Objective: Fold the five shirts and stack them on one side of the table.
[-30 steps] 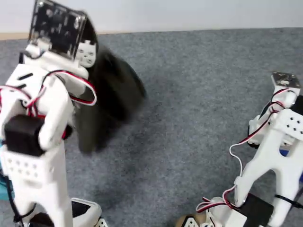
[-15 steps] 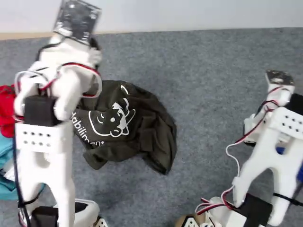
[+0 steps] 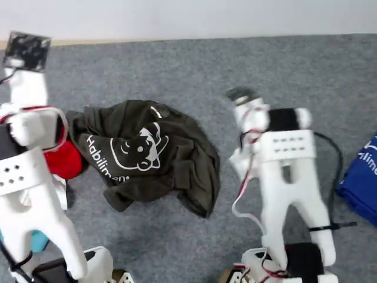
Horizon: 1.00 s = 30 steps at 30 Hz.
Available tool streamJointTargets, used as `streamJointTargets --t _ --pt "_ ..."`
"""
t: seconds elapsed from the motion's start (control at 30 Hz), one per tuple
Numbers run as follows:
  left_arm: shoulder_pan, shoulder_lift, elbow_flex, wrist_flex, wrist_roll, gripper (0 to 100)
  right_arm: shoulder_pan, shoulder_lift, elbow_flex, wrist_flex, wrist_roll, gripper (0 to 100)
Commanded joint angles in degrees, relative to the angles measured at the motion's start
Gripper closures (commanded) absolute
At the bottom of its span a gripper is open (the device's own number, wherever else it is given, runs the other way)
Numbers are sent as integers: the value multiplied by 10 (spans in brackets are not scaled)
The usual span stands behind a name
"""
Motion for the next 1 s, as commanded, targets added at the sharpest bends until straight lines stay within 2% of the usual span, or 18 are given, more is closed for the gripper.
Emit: streamJointTargets --t 0.0,0.1,0.3,0.53,0.77,0.97 --pt "-74 -1 7 17 -38 957 -74 -41 33 26 -3 984" --pt "-127 -1 29 15 -63 957 -112 -37 57 24 -2 968" --pt "-193 -4 108 -11 -82 957 -149 24 70 23 -5 779" --pt "-223 -4 196 -62 -82 958 -218 118 66 11 -13 775" --pt "-223 -4 215 -63 -82 958 -253 199 66 -51 -27 775" --pt "-223 -4 216 -74 -82 958 -271 243 24 -53 -28 775"
